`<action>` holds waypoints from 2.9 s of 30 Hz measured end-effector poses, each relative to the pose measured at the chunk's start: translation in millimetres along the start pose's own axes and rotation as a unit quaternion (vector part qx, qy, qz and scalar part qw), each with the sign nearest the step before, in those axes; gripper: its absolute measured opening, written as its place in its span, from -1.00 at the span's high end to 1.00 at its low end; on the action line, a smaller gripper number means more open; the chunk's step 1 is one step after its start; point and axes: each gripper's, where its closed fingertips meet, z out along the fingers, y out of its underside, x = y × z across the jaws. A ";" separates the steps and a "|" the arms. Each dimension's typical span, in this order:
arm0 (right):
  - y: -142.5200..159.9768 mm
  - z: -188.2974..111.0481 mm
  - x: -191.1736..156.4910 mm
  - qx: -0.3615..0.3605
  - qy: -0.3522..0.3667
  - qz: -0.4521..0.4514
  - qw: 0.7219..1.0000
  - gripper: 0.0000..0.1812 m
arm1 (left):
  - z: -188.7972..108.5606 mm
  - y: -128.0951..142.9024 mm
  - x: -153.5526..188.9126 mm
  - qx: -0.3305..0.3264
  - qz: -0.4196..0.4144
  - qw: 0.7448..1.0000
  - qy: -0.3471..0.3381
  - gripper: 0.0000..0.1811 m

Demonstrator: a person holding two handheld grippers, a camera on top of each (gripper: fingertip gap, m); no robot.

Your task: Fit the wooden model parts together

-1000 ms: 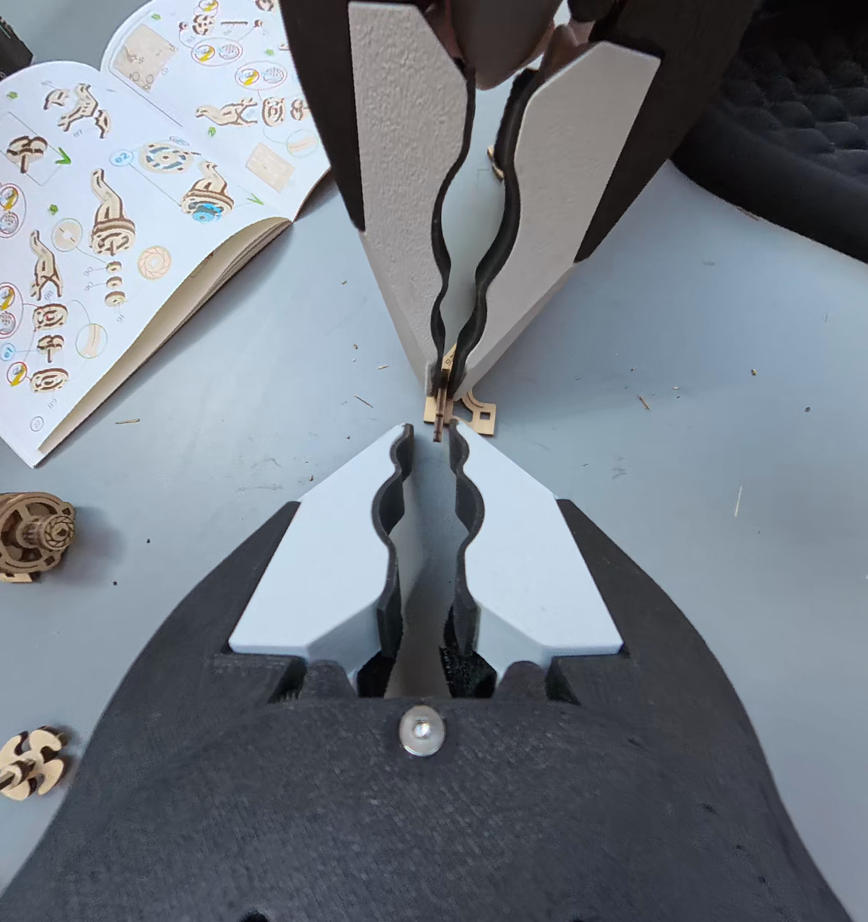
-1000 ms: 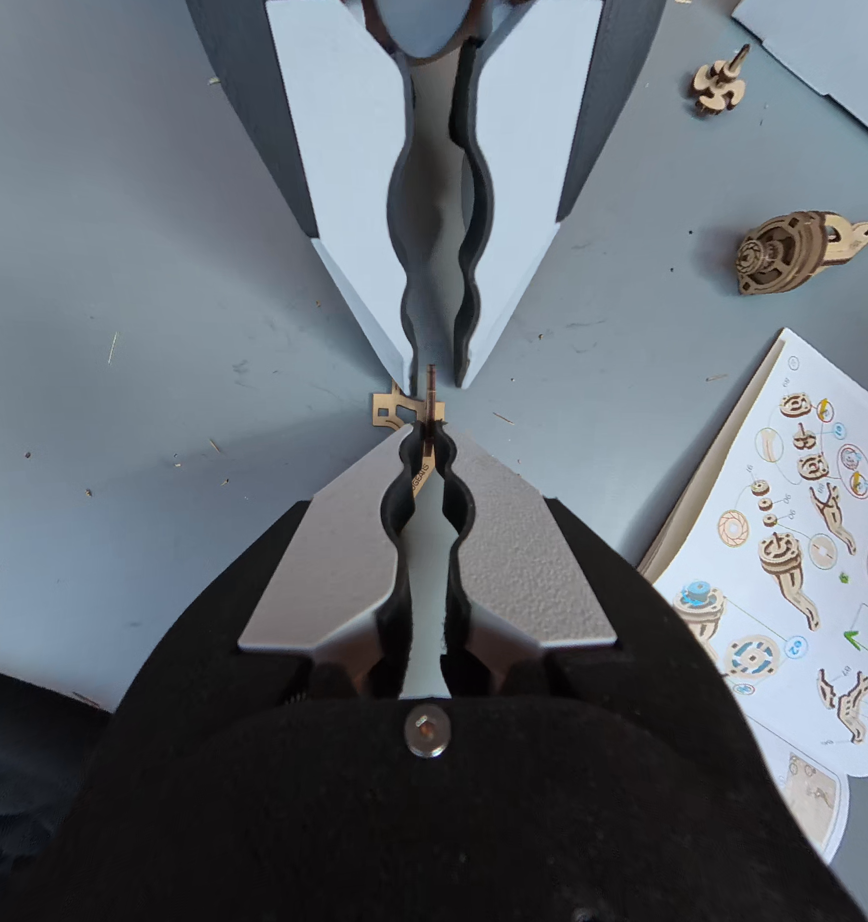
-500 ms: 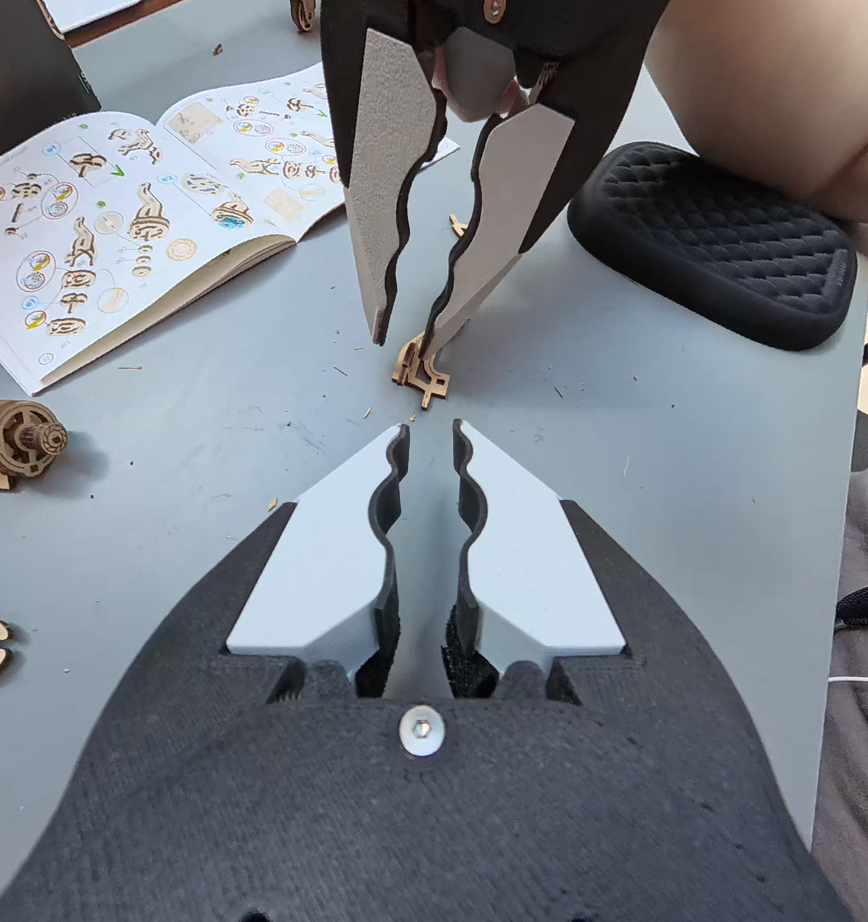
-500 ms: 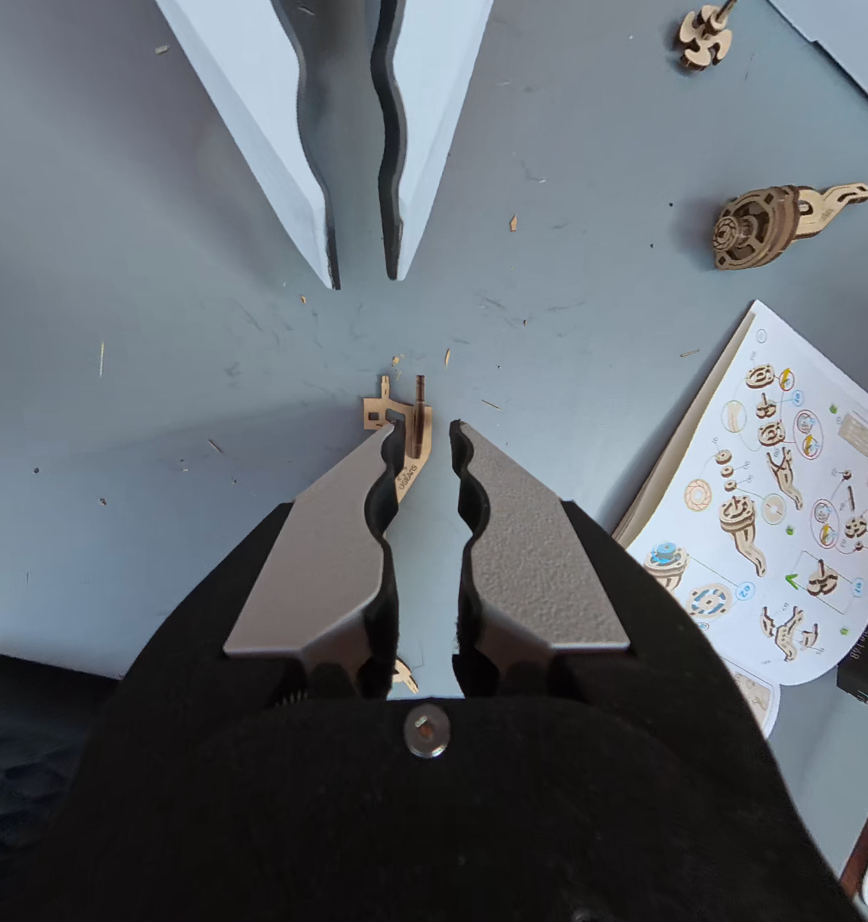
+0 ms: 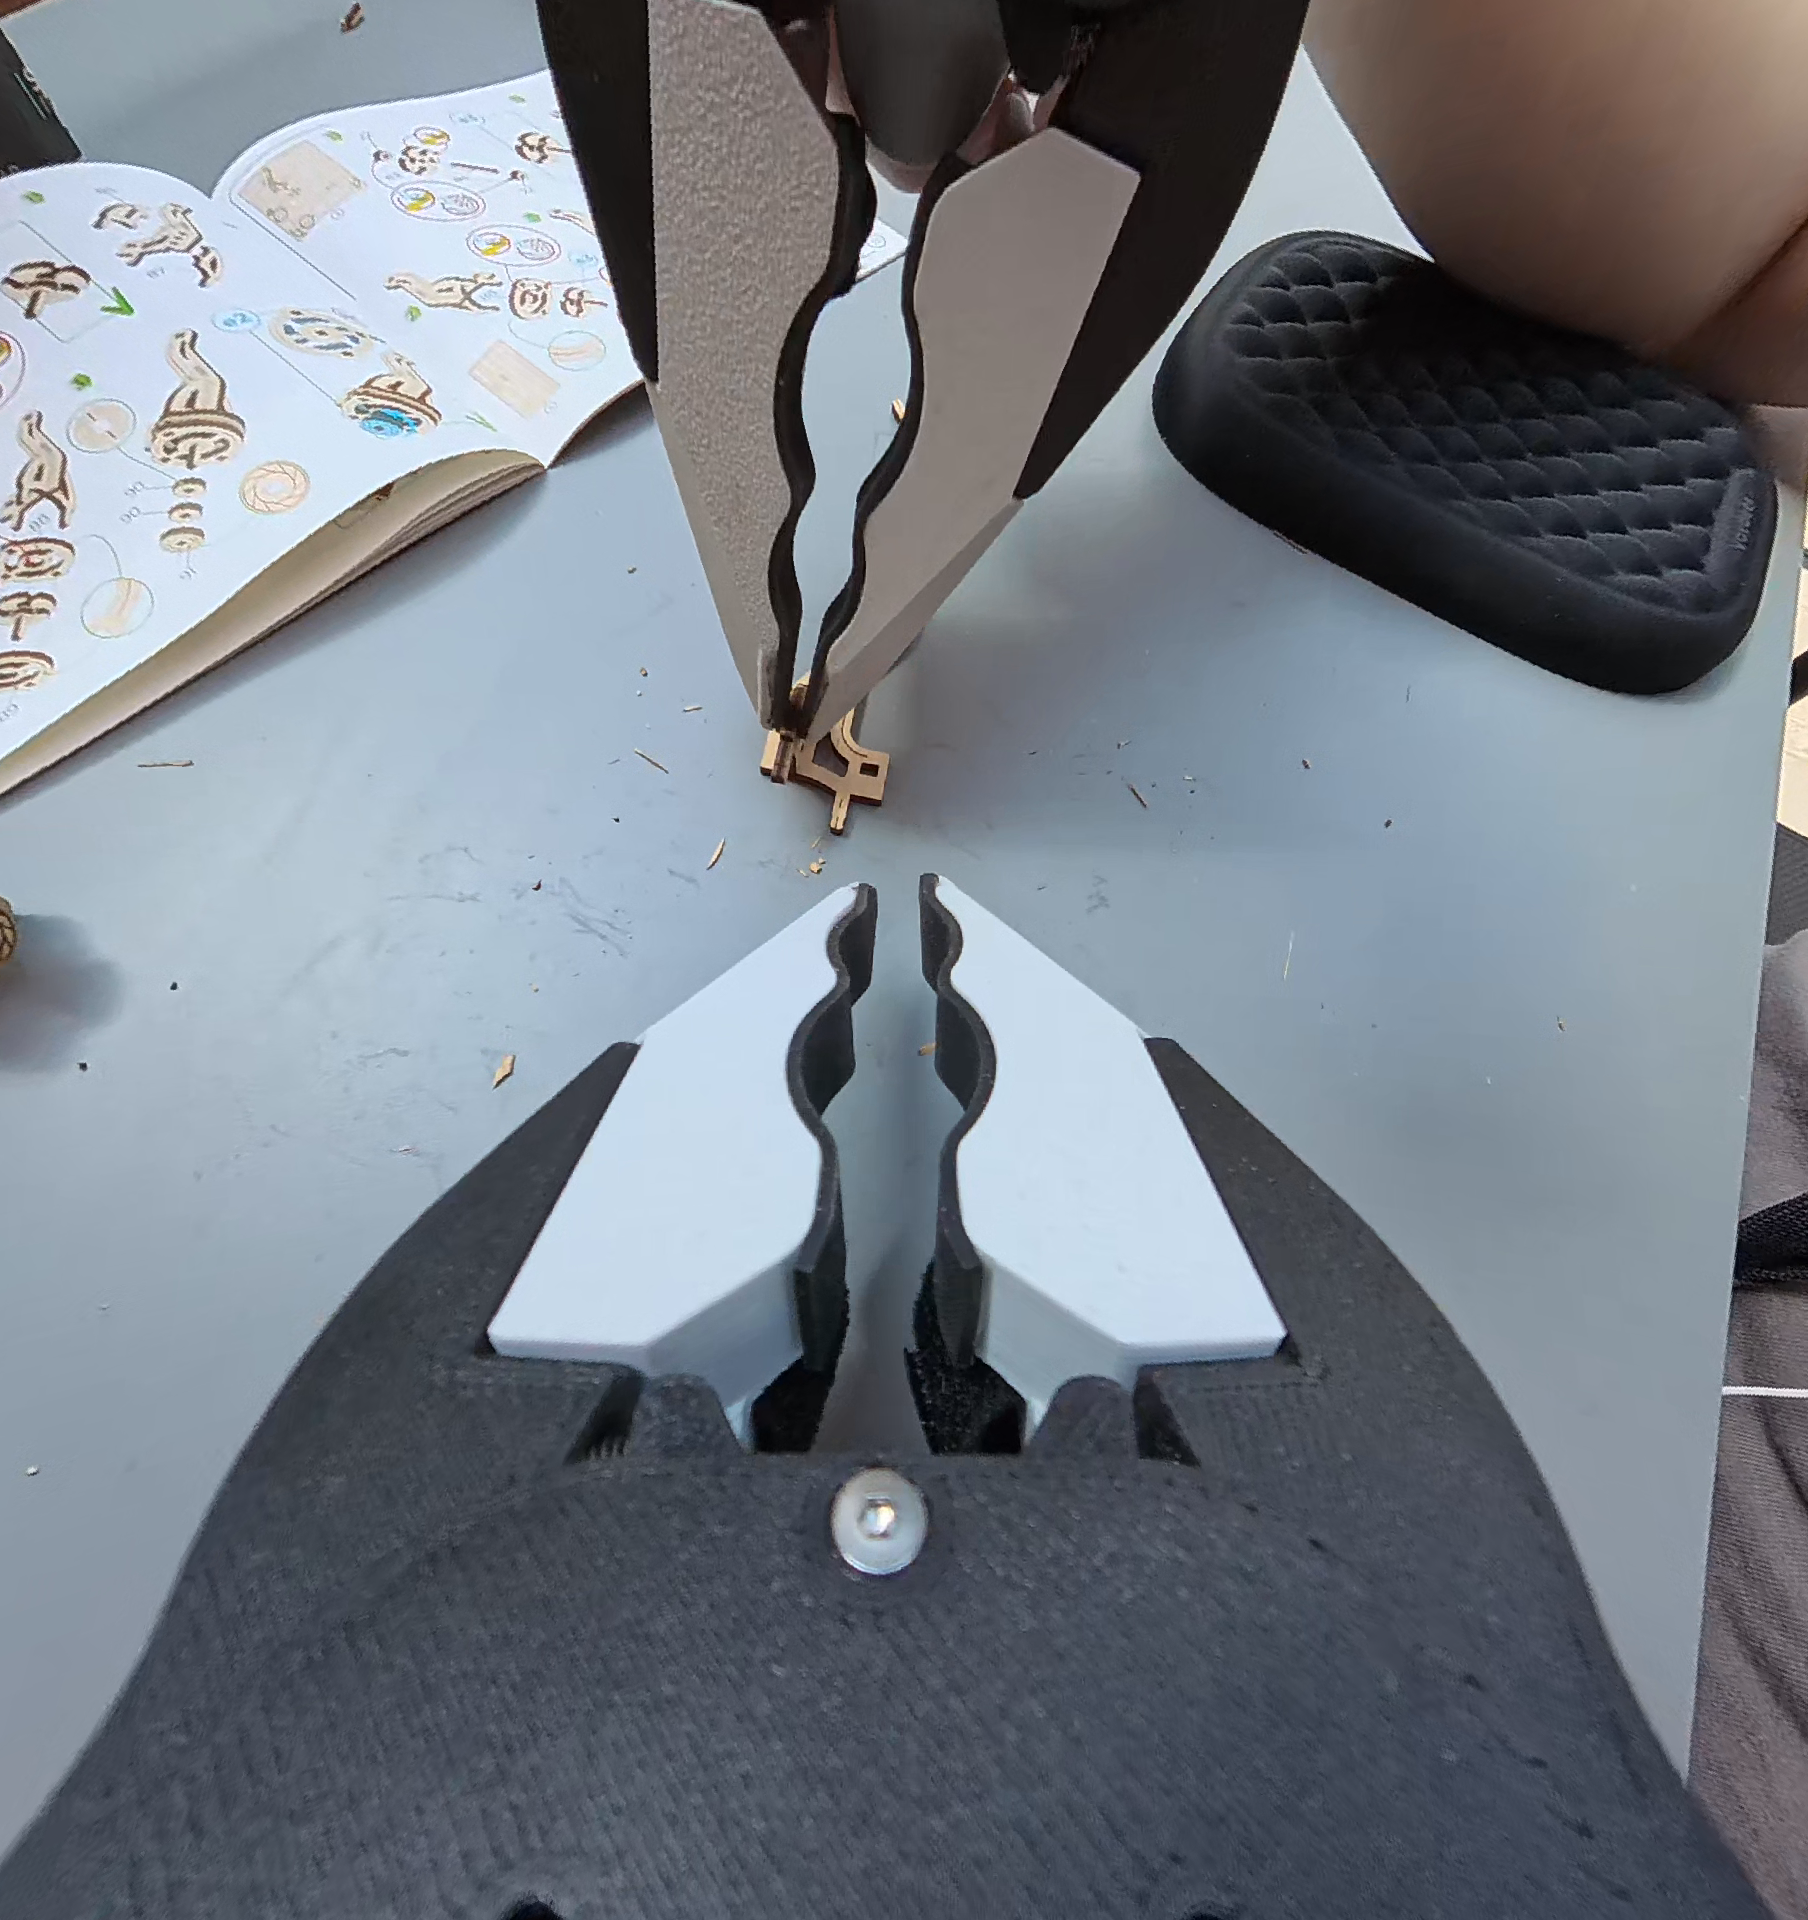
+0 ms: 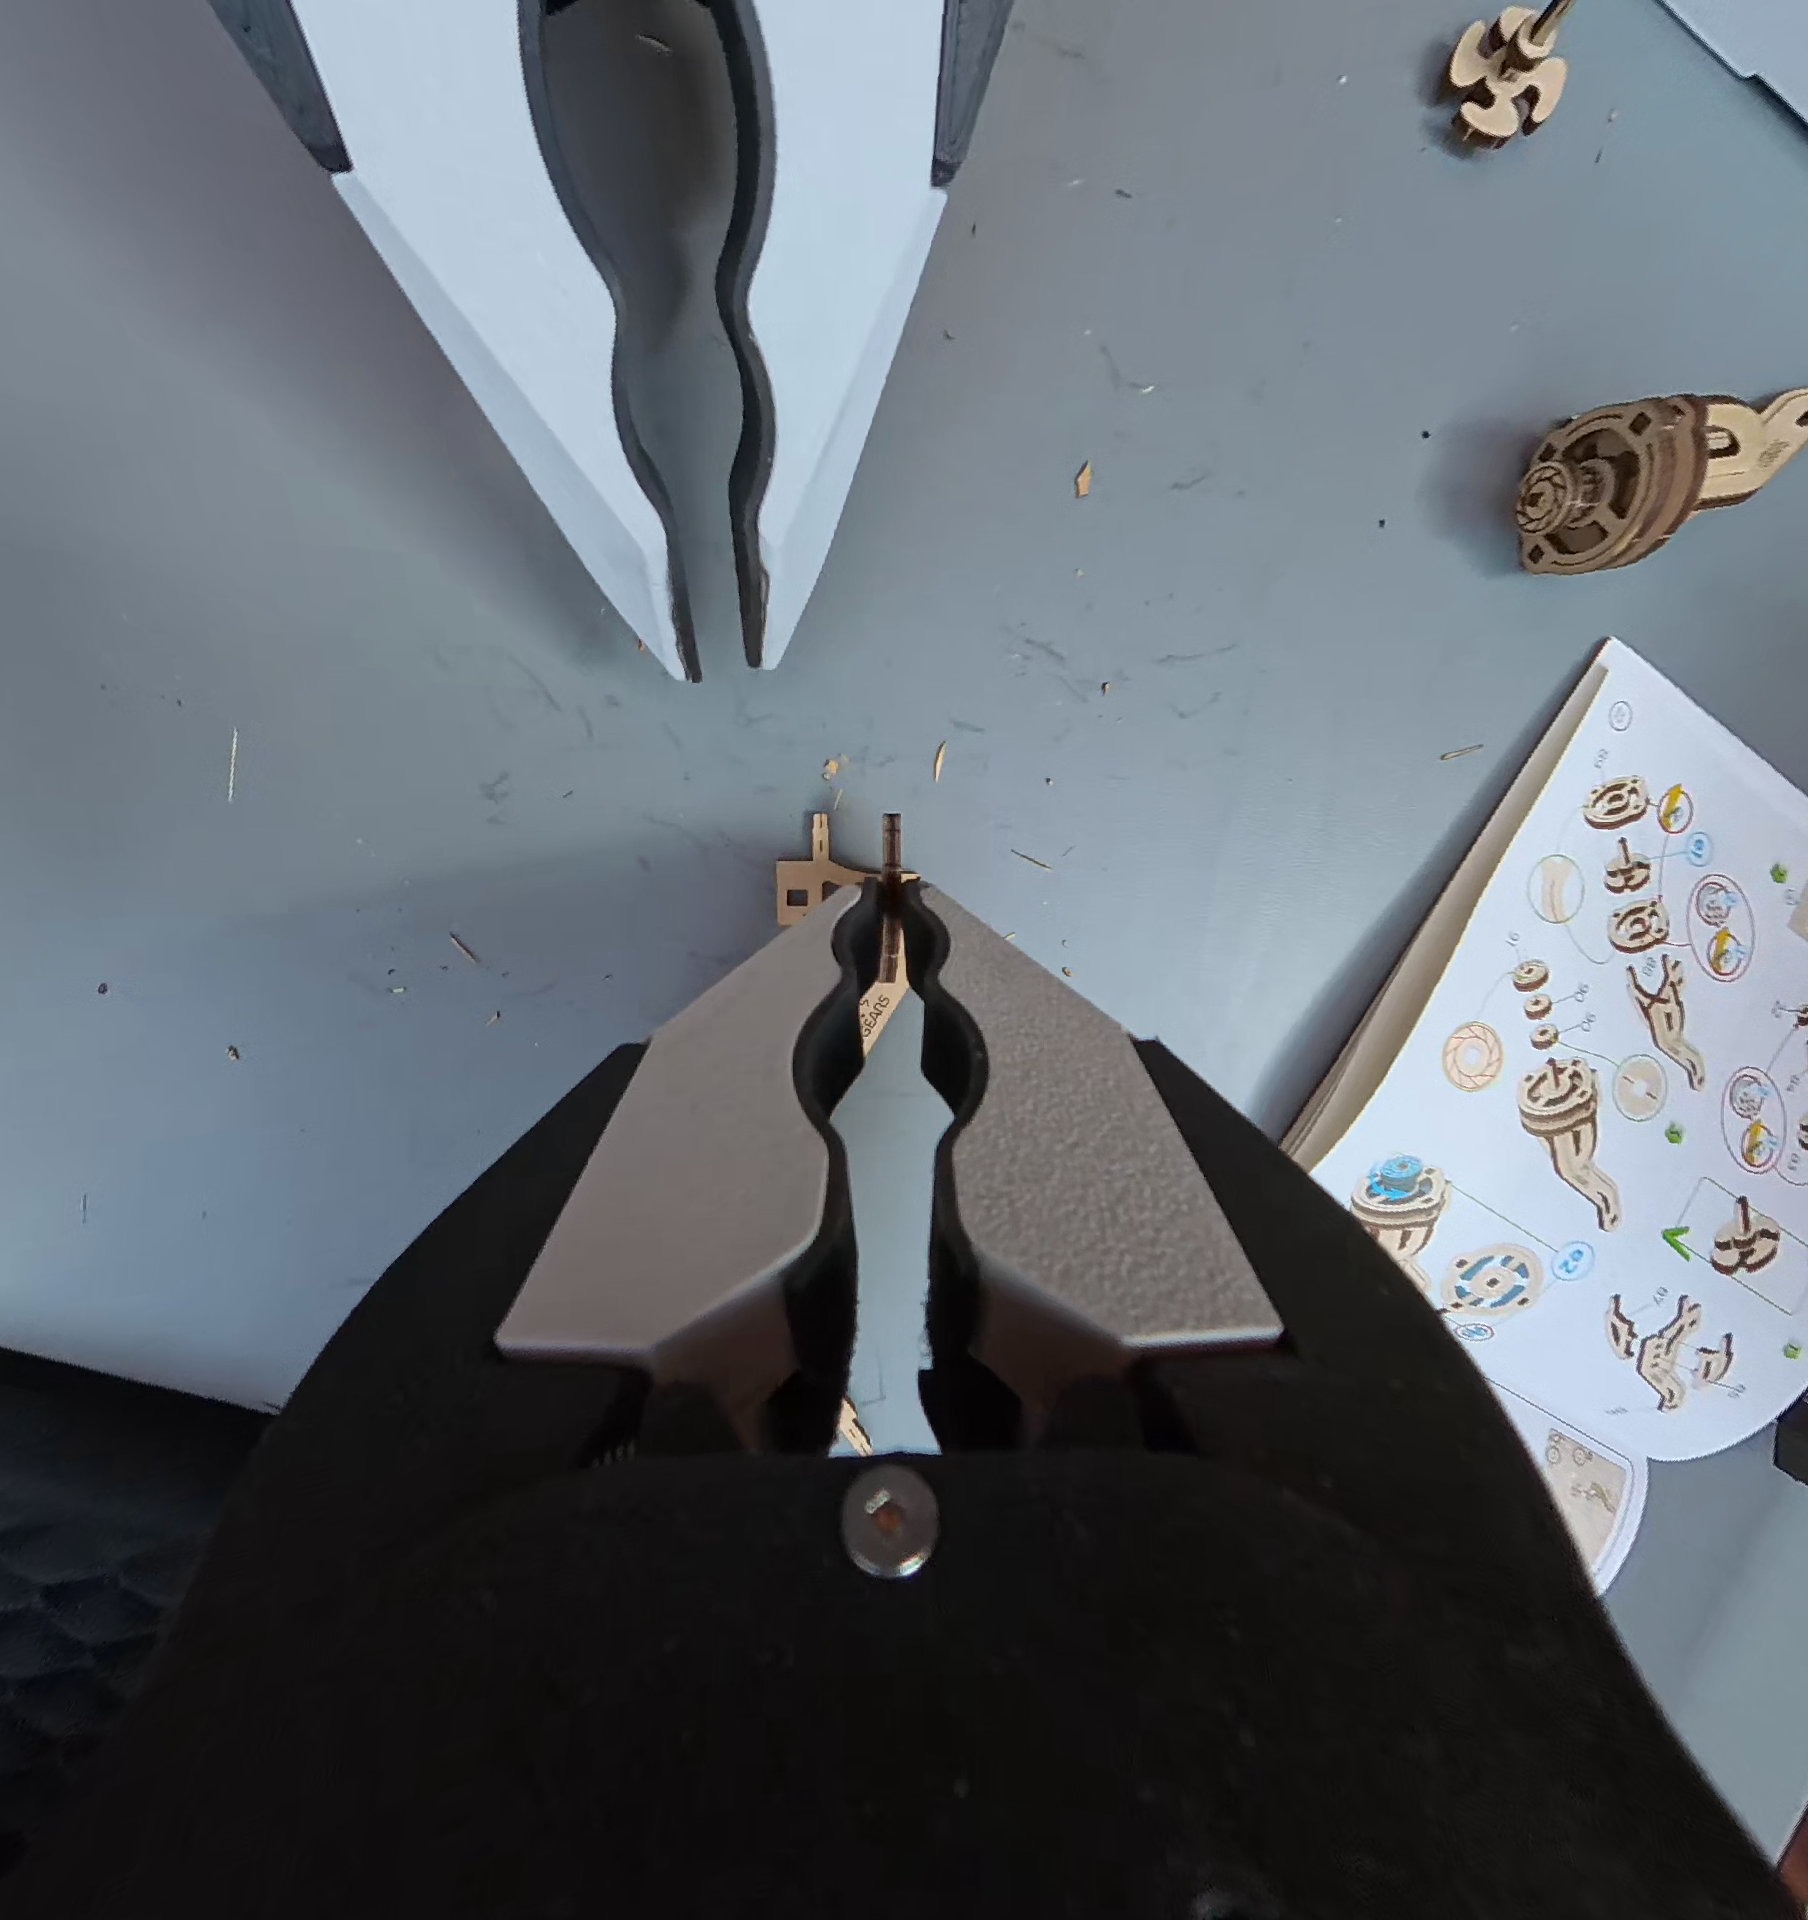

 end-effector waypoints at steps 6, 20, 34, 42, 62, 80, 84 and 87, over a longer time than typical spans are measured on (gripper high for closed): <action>4.4 2.4 2.1 -0.006 0.003 0.005 1.000 0.98 | 2.4 0.0 1.7 0.002 0.000 1.000 0.002 0.94; 7.0 3.7 2.4 -0.029 -0.002 -0.003 1.000 0.98 | 3.9 1.1 8.6 0.006 0.007 1.000 0.010 0.95; 7.2 4.7 2.1 -0.045 -0.024 0.002 0.999 0.98 | 0.8 -4.1 10.5 0.024 0.007 1.000 0.017 0.95; 6.0 4.8 2.3 -0.023 -0.063 0.028 0.997 0.97 | 1.7 -2.7 13.3 0.025 0.008 0.999 0.021 0.95; 12.5 -1.0 1.5 -0.021 -0.048 0.041 0.998 0.92 | 1.1 -1.6 10.7 0.032 0.001 0.999 0.024 0.95; 11.3 -0.3 2.1 -0.040 -0.051 0.046 0.997 0.98 | 0.3 -2.3 8.6 0.034 -0.004 0.999 0.024 0.95; 11.9 -0.3 0.8 -0.049 -0.051 0.041 0.997 0.98 | 1.1 -1.3 8.9 0.031 -0.003 0.999 0.024 0.95; 12.4 -0.1 0.3 -0.063 -0.042 0.031 0.997 0.98 | 2.0 -0.5 9.0 0.027 -0.001 0.999 0.023 0.95</action>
